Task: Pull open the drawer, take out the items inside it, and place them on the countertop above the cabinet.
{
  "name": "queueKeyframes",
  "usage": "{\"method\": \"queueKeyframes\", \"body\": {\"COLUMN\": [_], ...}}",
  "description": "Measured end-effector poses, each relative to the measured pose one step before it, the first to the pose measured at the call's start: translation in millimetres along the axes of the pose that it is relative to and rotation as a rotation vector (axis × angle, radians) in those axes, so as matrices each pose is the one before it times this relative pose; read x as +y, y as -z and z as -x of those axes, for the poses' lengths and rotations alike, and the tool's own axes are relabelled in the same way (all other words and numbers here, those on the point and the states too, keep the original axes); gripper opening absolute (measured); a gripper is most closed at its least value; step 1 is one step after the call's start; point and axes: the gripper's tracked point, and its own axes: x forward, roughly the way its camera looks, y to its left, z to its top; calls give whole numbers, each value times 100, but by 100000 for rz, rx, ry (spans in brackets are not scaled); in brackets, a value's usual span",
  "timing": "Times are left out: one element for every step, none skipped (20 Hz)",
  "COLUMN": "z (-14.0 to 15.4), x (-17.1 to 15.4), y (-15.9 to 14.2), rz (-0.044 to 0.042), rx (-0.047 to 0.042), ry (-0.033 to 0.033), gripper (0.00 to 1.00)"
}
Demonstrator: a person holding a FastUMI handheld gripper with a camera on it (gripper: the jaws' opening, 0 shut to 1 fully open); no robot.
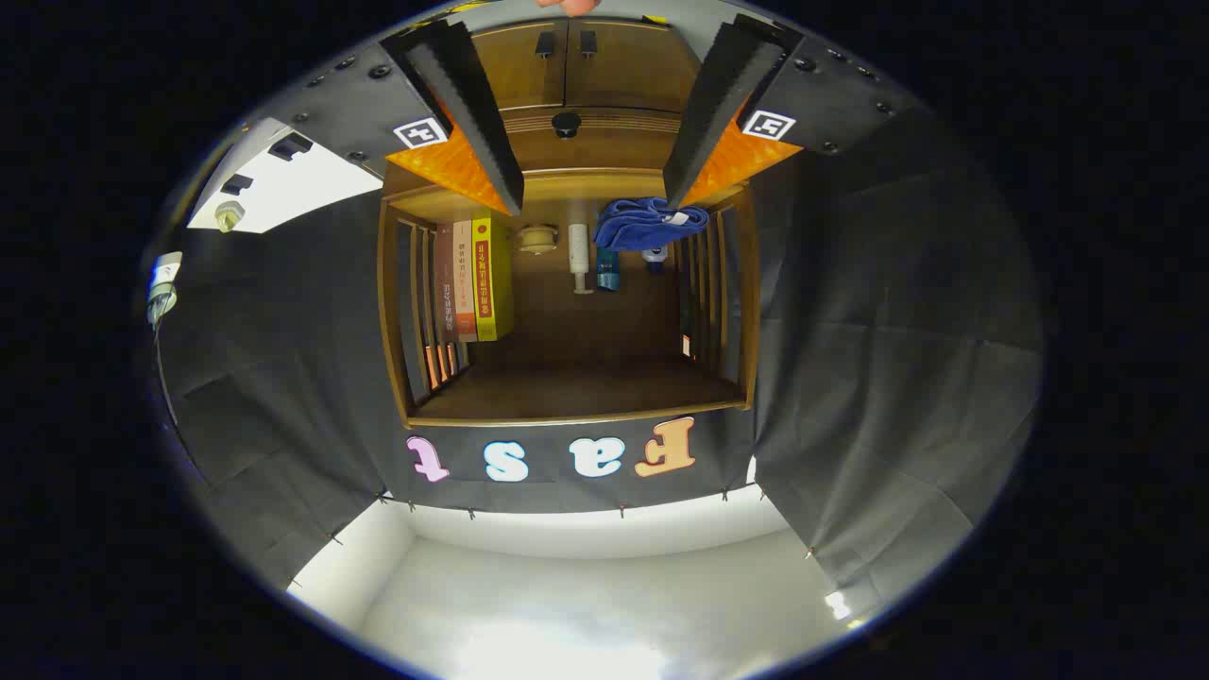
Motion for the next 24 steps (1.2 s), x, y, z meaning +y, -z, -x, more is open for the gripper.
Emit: {"method": "queueKeyframes", "body": {"z": [162,159,182,156,162,194,330,124,263,148,-17,-116,7,-83,-127,-45,-181,-102,-102,-247,-376,-476,-662,-943], "x": [36,-387,-508,-390,-70,-314,-224,-110,-191,-224,206,49,-219,74,132,85,5,-3,120,3,-62,17,360,320], "y": [399,313,-79,-157,-317,-143,-265,-377,-248,-196,-282,-14,265,102,54,288,345,492,668,626,372,142,259,482], "rz": [-952,-468,-174,19,585,604,191,586,638,-154,-55,274,120,-125,-232,-331,-254,-225,20,380,360,-371,-691,-421], "rx": [960,777,317,-371,137,54,-888,-841,-399,-1480,-1117,-267,717,-10,-90,-12,223,684,1450,1733,1140,206,21,738], "ry": [-454,732,963,-60,-294,489,578,485,1064,644,-276,46,636,-280,-218,-80,216,-39,-476,-216,231,-38,-1048,-1380], "gripper": [97,98,98,98,98,98,98,98,98,98,98,98,97,97,97,97,98,98,98,98,98,98,98,98]}}
